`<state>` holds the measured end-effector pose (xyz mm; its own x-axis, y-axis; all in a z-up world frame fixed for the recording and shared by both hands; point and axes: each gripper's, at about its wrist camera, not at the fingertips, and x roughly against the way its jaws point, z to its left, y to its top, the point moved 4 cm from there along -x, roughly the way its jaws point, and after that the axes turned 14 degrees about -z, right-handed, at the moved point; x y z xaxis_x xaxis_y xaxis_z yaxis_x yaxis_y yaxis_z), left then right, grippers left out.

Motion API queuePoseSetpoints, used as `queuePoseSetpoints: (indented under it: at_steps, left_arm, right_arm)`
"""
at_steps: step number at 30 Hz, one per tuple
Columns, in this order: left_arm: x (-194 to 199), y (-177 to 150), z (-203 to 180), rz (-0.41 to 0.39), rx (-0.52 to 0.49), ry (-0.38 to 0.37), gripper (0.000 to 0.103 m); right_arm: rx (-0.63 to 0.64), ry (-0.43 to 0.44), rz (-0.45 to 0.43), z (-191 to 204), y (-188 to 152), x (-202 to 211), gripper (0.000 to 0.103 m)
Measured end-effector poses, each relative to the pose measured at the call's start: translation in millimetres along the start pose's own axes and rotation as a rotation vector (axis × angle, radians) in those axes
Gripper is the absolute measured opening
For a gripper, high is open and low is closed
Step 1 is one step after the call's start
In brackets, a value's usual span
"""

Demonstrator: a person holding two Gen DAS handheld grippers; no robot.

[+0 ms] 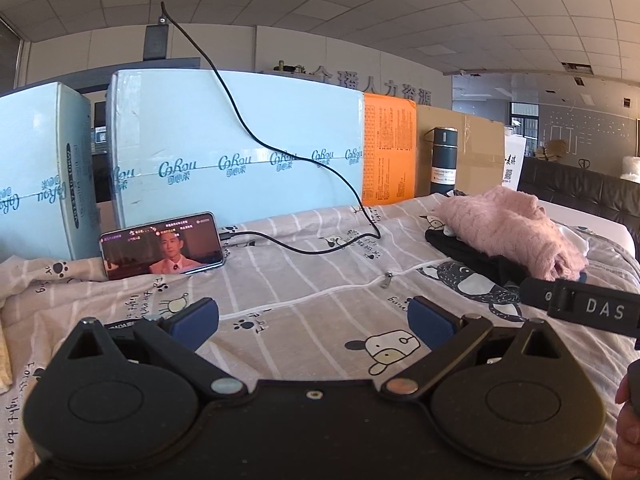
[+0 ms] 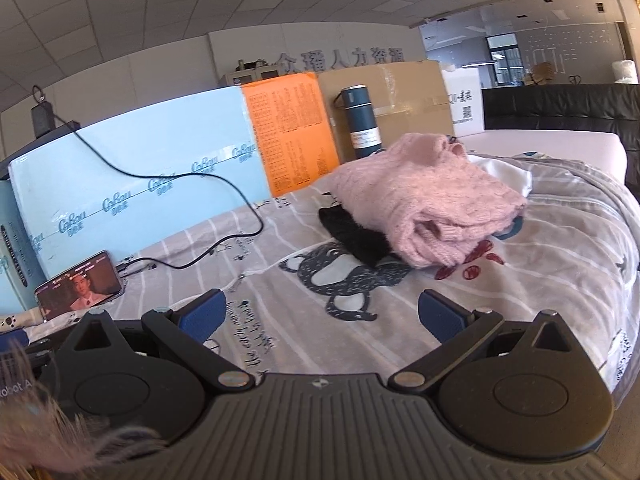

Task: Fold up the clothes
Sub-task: 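Turn both tools toward the brown leather jacket beside the cream blanket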

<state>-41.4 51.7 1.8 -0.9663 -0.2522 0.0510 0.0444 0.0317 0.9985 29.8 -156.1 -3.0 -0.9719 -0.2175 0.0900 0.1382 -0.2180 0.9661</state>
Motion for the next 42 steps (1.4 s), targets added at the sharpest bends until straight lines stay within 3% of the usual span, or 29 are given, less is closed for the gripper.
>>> queuePoseSetpoints:
  at_steps: [8,16,22,34,42]
  left_arm:
    - [27.8,8.3,26.4,-0.077,0.02,0.076,0.103]
    - [57.9,12.4,68.7,-0.14,0.049,0.242,0.103]
    - [93.8,18.8,106.8,-0.2,0.07,0.41,0.103]
    - [177.1,6.0,199.4,-0.202,0.183,0.677,0.103]
    - [219.6,4.9,236.8,-0.226,0.185,0.785,0.103]
  right_arm:
    - [-0.018,0.137,-0.006,27.2,-7.2,-0.2,0.103]
    - [0.017,0.322,0.01,82.4,-9.8,-1.5,0.103]
    - [0.015,0.464,0.034,128.4,-5.8,-0.2,0.103]
    - [0.089,0.859,0.11,245.3,-19.5,15.9,0.103]
    - [0.11,1.005,0.191,304.1,-42.3,22.6,0.103]
